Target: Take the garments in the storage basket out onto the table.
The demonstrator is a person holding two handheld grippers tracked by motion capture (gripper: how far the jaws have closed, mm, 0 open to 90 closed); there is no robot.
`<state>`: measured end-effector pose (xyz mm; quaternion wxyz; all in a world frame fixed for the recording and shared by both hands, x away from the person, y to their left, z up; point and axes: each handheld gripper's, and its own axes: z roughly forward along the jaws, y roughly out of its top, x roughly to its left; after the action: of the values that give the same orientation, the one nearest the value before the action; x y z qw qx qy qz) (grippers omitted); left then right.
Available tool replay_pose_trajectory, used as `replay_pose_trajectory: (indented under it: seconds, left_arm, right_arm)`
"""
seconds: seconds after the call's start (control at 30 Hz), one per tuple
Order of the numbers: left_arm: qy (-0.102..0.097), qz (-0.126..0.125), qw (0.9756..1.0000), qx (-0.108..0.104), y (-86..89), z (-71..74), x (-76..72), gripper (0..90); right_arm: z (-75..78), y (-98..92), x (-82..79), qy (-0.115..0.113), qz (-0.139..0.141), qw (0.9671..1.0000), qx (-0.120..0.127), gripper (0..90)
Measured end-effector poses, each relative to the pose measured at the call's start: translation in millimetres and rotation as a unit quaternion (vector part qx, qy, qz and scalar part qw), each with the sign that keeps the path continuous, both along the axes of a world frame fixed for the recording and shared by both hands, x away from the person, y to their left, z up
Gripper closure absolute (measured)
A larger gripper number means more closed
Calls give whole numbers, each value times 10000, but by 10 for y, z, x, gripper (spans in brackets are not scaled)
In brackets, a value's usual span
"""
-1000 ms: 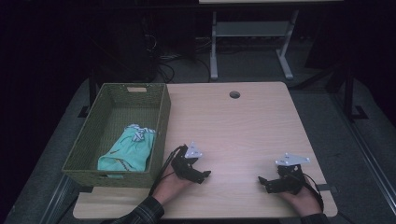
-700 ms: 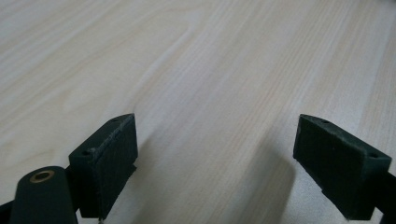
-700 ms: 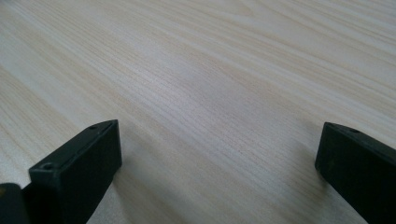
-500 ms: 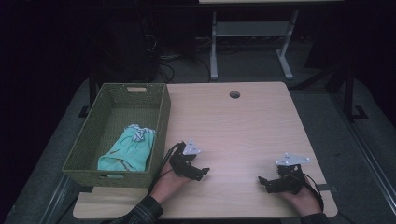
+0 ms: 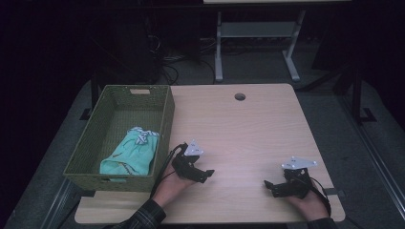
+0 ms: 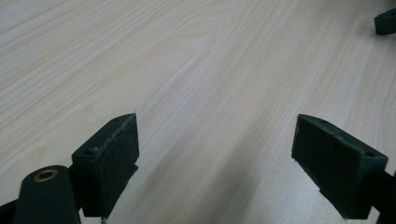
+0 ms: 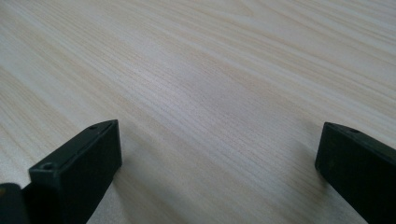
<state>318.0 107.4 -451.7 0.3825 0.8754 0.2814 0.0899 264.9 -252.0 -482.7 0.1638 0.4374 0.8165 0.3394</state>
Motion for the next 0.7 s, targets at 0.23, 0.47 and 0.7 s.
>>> replay_pose_trajectory:
  seconds: [0.23, 0.47, 0.7]
  left_arm:
    - [0, 13, 10000, 15, -5, 48, 11, 143]
    - [-8, 44, 10000, -17, -4, 107, 14, 143]
    - [2, 28, 10000, -64, 9, 147, 12, 146]
  right_arm:
    - [0, 0, 0, 2, -2, 10000, 1, 0]
    - [-1, 1, -1, -2, -9, 10000, 13, 0]
    - [-1, 1, 0, -2, -8, 10000, 11, 0]
